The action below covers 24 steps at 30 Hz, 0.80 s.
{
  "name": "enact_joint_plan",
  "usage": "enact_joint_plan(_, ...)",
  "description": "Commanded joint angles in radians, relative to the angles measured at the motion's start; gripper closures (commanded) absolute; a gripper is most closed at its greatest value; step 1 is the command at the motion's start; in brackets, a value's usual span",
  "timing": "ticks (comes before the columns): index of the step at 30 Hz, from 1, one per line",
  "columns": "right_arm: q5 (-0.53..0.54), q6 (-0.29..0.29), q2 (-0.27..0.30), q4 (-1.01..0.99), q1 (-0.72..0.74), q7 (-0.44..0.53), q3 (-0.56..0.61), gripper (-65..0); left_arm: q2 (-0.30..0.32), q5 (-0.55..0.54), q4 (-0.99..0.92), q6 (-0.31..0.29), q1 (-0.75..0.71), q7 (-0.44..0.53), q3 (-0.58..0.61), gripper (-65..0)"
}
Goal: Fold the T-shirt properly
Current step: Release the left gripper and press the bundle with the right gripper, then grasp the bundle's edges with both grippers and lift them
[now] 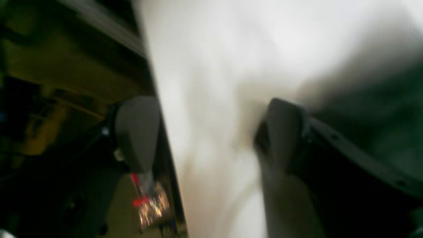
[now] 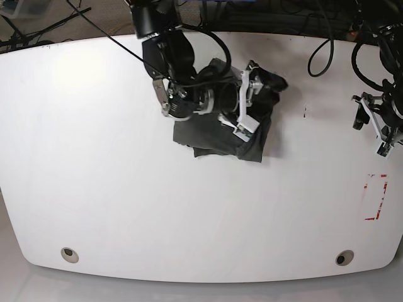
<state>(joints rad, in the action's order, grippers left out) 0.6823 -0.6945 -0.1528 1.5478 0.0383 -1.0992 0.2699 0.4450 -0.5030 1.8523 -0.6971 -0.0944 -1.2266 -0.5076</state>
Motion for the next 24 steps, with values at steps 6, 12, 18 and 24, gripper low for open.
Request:
enact_joint_plan(6,0.044,-0.004,-0.001,0.007,0.068,0.037,-0.051,-46.3,0.024,-0.012,0.022,-0.001,0.017,0.021,0.088,-39.2)
enact_joint_plan(12,0.142,-0.004,0.104,0.067,0.056,0.032,-0.169,-46.1,0.025,-0.010,0.050,-0.001,0.046,0.021,0.214,-39.2)
enact_joint_plan(18,0.170,-0.004,0.144,0.001,0.062,0.034,-0.212,-46.1,0.021,-0.010,0.056,-0.001,0.045,0.021,0.257,-39.0)
enact_joint_plan(24,0.169,-0.004,0.112,-0.109,0.114,0.040,-0.145,-46.0,0.025,-0.010,0.056,-0.001,0.032,0.021,0.251,-39.0)
